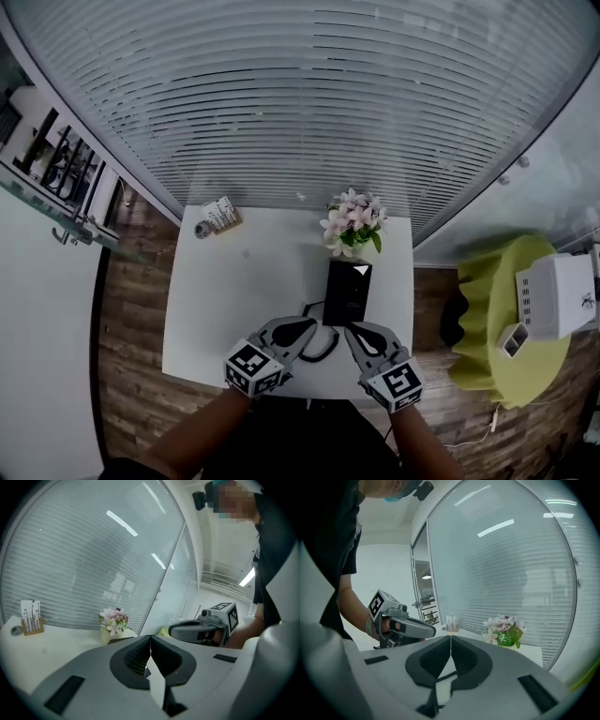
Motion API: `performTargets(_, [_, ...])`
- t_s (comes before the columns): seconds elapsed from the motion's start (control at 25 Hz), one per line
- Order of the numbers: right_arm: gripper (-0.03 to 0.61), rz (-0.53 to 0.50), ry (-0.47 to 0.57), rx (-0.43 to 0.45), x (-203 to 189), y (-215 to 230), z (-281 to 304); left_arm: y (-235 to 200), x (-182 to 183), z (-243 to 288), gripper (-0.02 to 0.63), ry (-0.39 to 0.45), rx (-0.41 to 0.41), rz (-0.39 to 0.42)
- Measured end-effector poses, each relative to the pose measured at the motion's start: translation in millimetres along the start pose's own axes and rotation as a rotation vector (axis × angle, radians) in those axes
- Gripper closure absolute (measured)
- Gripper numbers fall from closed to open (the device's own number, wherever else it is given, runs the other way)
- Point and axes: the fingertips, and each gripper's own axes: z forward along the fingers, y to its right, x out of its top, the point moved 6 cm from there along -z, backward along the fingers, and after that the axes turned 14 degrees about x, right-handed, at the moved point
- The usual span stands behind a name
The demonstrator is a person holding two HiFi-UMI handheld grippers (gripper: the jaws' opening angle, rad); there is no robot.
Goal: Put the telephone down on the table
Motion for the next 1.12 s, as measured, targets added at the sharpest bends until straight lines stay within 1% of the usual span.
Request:
performTargets(0.12, [0.555, 0.004, -0.01, 0.023, -6.4, 15.0, 6.8, -11.5, -9.9, 21.5, 0.604, -0.027, 0.003, -0.074])
performTargets(0.28, [0.555, 0.021, -0.019, 0.039, -13.3, 35.0, 12.9, -26.2, -19.7, 46.7, 0.603, -0.047, -0.002, -0.138])
performTargets(0.36, [0.555, 0.032, -0.025, 0.045, -16.7, 44.4, 15.2, -32.6, -28.5, 58.7, 0.603, -0.078, -0.019, -0.169])
performTargets(0.48, [0.555, 0.051, -0.024, 0.054, -18.2, 55.8, 18.1, -40.3, -43.9, 75.5, 0.603, -0.131, -0.057, -0.17])
performTargets(0.56, [0.555, 0.056, -0.019, 0.058, -17.7, 59.9, 18.8, -46.3, -53.7, 86.4, 0.598, -0.162, -0.066, -0.175])
performTargets(0.6, [0.555, 0.057, -0.019, 0.059, -18.2, 61.5, 18.8, -50.0, -58.2, 92.5, 0.585, -0.176, -0.069, -0.194])
performTargets(0.68, [0.555, 0.06, -0.022, 0.061, -21.3, 63.8, 18.4, -57.2, -67.6, 105.1, 0.535, -0.202, -0.073, -0.248])
performTargets(0.76, [0.555, 0.07, -0.024, 0.057, -25.0, 65.6, 16.6, -64.0, -76.0, 117.1, 0.502, -0.233, -0.071, -0.281])
performTargets(0.96, [0.555, 0.102, -0.014, 0.027, -30.0, 70.1, 6.8, -72.1, -88.4, 134.0, 0.452, -0.291, -0.053, -0.283])
performTargets(1.12, [0.555, 0.116, -0.008, 0.01, -33.8, 75.7, 2.6, -74.8, -95.0, 144.9, 0.434, -0.312, -0.064, -0.319])
